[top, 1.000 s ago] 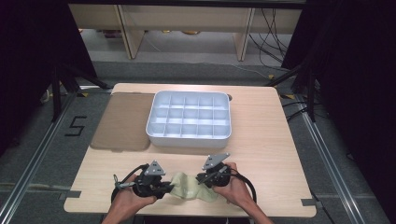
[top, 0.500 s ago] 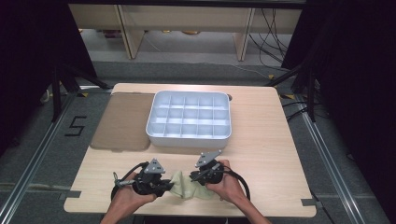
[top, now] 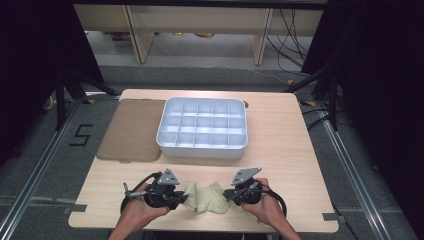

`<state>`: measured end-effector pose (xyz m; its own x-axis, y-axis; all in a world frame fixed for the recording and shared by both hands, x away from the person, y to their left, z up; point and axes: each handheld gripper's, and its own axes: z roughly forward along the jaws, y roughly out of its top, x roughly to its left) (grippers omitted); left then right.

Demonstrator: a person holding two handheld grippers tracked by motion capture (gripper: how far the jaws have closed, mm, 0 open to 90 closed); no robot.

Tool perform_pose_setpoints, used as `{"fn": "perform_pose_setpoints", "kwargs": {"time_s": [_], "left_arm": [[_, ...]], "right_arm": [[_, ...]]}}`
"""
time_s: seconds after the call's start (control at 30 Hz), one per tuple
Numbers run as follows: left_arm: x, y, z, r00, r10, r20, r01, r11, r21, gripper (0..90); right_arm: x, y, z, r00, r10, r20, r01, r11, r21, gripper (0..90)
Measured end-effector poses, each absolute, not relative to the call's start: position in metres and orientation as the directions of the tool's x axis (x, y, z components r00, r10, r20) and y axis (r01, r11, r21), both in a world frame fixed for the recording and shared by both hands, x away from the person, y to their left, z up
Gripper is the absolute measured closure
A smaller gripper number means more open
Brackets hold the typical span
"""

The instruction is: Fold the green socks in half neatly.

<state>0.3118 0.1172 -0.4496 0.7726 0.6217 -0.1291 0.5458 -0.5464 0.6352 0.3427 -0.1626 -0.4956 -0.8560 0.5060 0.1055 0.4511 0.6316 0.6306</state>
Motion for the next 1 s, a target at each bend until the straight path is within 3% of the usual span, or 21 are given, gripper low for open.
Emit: {"fn": "perform_pose_setpoints", "kwargs": {"time_s": [0.43,1.0], "left_arm": [[0.325,0.077,-0.454,0.803,0.579,-0.137,0.523,-0.576,0.628,80.6],[0.333,0.061,-0.466,0.806,0.574,-0.143,0.54,-0.615,0.574,80.1]], "right_arm": [[0.342,-0.158,-0.5,-0.862,0.488,0.137,0.46,0.639,0.616,83.8],[0.349,-0.188,-0.488,-0.833,0.534,0.143,0.48,0.57,0.667,82.8]]}}
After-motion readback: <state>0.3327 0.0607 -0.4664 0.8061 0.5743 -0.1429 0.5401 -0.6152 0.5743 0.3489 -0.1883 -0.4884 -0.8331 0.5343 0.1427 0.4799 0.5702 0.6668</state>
